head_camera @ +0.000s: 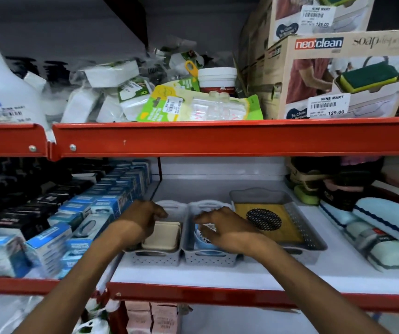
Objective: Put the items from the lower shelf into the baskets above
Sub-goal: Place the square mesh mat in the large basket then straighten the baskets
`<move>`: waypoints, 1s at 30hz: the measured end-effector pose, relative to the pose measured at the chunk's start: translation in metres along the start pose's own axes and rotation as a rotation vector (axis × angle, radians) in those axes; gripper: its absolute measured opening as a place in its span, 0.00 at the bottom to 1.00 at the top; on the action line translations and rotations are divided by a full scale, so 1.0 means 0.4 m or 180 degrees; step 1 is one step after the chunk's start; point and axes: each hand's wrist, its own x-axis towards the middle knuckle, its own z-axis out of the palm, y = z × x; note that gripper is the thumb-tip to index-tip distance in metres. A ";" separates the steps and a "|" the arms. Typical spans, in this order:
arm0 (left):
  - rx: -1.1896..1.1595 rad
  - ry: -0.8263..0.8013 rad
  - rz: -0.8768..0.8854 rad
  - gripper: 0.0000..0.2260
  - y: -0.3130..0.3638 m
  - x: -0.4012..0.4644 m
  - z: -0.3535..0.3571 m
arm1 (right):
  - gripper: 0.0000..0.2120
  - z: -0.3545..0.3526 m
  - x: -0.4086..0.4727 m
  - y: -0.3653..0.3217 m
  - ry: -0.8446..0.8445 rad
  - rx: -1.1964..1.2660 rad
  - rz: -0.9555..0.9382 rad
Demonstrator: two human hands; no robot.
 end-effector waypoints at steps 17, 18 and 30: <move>-0.0271 -0.0352 0.0151 0.19 -0.069 -0.075 0.046 | 0.12 0.086 0.049 -0.124 -0.0128 -0.0462 -0.0205; -0.0393 -0.0201 0.0206 0.19 -0.063 -0.090 0.041 | 0.12 0.077 0.026 -0.125 0.0043 -0.0457 -0.0210; -0.1057 -0.0037 0.0393 0.15 0.024 -0.188 0.058 | 0.14 0.080 -0.094 -0.126 0.0138 -0.0899 0.0293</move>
